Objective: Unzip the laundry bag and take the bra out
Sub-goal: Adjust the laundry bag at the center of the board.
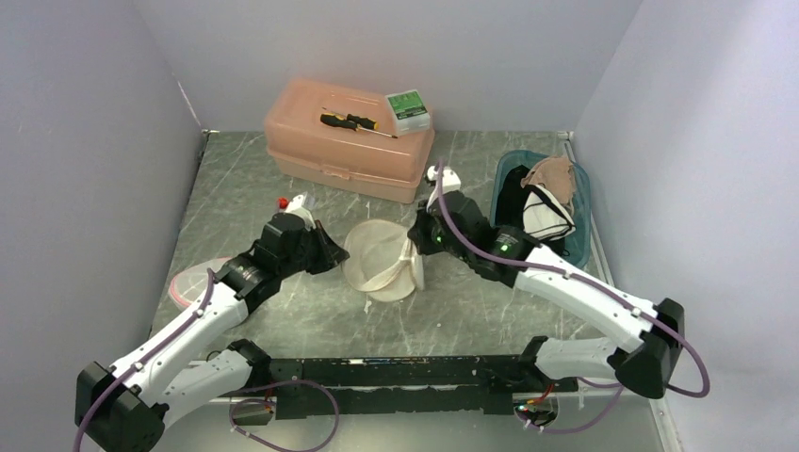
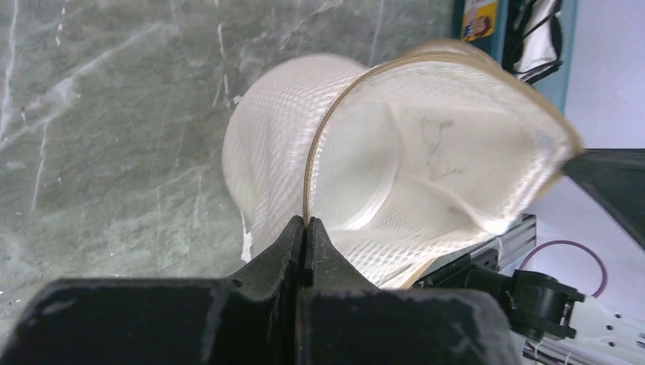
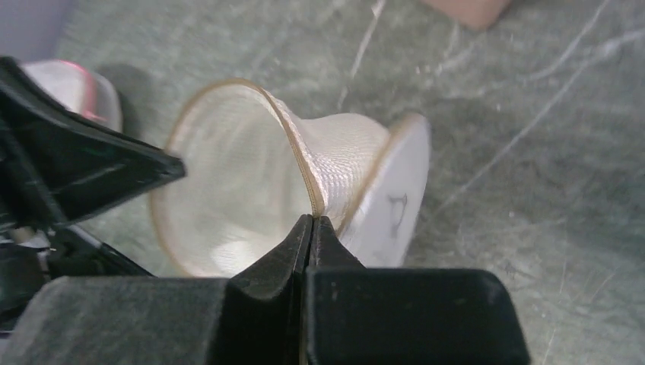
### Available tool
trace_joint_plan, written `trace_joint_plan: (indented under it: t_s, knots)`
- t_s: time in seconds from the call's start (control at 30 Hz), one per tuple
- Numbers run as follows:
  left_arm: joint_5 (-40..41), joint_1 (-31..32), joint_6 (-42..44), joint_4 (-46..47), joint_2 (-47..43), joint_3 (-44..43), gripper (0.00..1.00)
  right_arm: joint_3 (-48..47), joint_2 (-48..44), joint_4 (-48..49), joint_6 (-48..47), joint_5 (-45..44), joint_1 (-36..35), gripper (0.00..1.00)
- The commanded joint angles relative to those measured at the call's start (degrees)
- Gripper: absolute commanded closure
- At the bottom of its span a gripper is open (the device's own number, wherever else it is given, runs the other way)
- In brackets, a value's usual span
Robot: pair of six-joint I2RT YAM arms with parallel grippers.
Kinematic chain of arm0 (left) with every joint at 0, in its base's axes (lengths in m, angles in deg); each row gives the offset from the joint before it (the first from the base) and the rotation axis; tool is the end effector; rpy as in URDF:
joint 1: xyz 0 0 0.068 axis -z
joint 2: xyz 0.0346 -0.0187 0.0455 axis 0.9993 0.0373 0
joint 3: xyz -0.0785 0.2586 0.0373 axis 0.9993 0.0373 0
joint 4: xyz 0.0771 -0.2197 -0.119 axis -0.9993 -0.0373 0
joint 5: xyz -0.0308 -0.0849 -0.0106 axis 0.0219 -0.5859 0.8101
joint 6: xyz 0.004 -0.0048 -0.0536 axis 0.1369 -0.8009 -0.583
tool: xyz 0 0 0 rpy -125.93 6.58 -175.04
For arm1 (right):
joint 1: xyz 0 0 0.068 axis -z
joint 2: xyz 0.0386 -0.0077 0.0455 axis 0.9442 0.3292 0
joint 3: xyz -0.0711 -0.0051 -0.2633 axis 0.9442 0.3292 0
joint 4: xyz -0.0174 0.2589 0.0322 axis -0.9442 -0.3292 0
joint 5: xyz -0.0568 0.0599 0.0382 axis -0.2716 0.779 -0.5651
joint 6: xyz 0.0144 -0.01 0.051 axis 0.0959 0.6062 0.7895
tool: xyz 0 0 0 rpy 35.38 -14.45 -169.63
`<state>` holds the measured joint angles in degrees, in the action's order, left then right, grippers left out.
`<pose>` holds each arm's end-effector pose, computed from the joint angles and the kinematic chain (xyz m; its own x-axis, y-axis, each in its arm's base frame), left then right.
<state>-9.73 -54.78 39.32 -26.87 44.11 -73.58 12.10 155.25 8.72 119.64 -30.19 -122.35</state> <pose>0.1681 -0.1122 0.2678 -0.7442 -0.3864 -0.5449 0.0650 0.7699 -0.6348 0.1728 0.2046 0.3226 -0.6291 0.0058 -0.7773 -0.3755 0.8733 0.3104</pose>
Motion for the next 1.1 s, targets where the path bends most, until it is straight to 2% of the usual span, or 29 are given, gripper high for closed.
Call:
trace_joint_plan:
  t_s: [0.0,0.17,0.4,0.57,0.6,0.73,0.77,0.9,1.07]
  knots:
    - [0.33,0.23,1.40,-0.47,-1.17,-5.18,0.97,-7.62,-3.47,-3.89,-4.99,-2.14,-0.28,1.00]
    - [-0.13,0.23,1.69,-0.33,-0.09,-8.29,0.97,-8.37,-3.54,-5.71,-5.62,-3.21,-0.36,1.00]
    - [-0.55,0.33,-1.31,1.21,4.87,-3.26,0.97,0.27,4.20,-7.30,-3.38,-12.12,-0.24,1.00]
    - [1.23,0.76,-3.12,4.16,3.94,1.41,0.97,3.79,5.82,-3.41,-1.03,-9.69,-0.10,1.00]
    - [1.37,0.83,-3.48,4.16,3.81,1.99,0.97,4.16,5.07,-2.76,-0.53,-9.41,-0.10,0.94]
    - [2.51,0.93,-5.30,5.12,1.21,4.57,0.97,6.76,-0.24,-0.64,1.81,-8.43,0.13,0.52]
    - [2.86,0.98,-5.73,5.33,0.42,5.11,0.97,7.98,-2.08,-0.17,2.73,-8.16,0.27,0.46]
    - [3.51,1.02,-6.79,5.50,-2.64,6.61,0.97,14.83,-10.32,3.79,5.64,-4.41,1.26,0.35]
    - [5.12,1.19,-8.84,6.10,-4.60,8.28,0.98,25.74,-23.84,9.38,11.77,0.08,2.81,0.32]
